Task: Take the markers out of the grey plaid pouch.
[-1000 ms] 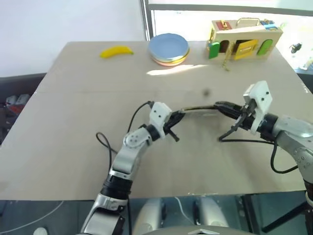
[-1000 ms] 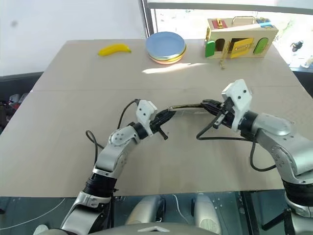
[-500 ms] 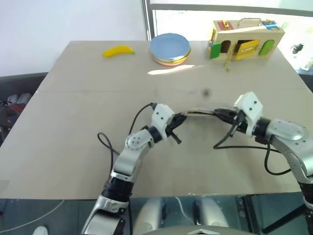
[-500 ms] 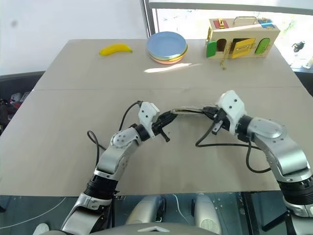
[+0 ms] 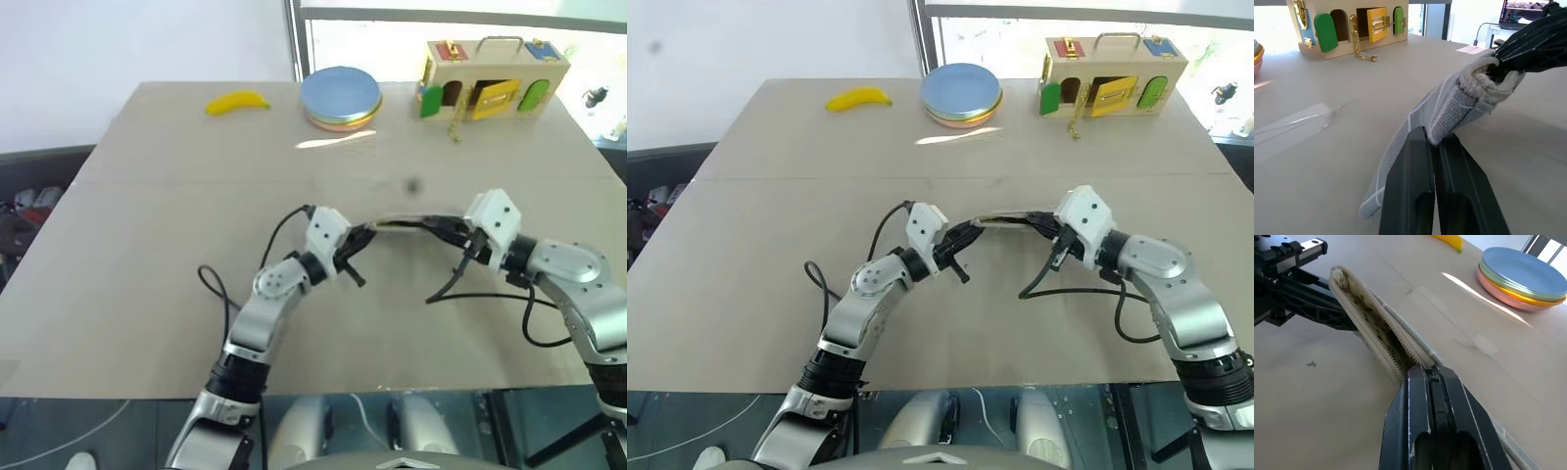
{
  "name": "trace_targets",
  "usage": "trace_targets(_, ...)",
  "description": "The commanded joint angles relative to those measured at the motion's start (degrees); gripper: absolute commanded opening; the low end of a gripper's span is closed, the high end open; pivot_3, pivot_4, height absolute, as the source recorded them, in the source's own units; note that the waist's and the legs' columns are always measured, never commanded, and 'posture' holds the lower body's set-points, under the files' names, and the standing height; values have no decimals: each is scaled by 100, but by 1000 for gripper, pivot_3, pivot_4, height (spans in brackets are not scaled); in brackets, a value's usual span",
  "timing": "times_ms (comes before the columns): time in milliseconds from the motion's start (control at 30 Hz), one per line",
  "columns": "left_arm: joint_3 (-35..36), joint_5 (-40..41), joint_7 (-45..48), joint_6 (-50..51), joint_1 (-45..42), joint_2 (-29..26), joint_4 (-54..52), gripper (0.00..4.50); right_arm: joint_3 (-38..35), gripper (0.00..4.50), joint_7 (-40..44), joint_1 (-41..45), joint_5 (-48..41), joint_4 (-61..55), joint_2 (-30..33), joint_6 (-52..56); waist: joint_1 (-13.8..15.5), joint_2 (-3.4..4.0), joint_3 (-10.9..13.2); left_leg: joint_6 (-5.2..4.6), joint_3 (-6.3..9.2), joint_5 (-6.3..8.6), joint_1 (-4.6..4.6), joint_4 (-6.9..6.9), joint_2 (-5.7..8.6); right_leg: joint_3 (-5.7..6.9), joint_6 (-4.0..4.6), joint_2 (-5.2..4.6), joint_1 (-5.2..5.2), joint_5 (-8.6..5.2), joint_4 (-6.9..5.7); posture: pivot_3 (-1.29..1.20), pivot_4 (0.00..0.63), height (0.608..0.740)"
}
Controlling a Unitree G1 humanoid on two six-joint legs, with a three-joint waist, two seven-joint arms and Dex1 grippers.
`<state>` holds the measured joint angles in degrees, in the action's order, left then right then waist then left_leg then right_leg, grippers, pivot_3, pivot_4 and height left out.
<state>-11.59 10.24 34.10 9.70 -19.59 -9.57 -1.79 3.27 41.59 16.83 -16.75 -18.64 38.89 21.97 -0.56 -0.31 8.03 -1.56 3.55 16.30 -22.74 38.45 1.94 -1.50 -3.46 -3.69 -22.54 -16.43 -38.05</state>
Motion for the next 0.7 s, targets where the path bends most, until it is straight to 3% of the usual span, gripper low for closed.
trace_targets(33,-8,25,-17,-71,-125,64,-223,0,70,105,53,82,228,92,55,-62,0,0,0,0,0,0,0,0,0,0,0,0,0,0,0,0,150,740)
trace_targets(200,-15,53,-84,-10,-158,141,-230,0,124,105,107,231,330,185,31,39,0,0,0,0,-1,0,0,2,0,0,0,0,0,0,-1,0,150,740)
trace_targets(433,-37,58,-89,-7,-167,203,-216,0,567,105,499,280,971,541,309,-621,-1,0,0,0,-1,0,0,2,1,1,0,0,0,0,0,0,150,740)
trace_targets(700,-25,42,-108,-6,-166,244,-210,0,623,105,356,306,1703,1226,641,-332,8,0,0,0,-1,0,0,6,2,1,0,-1,1,0,-2,0,150,740)
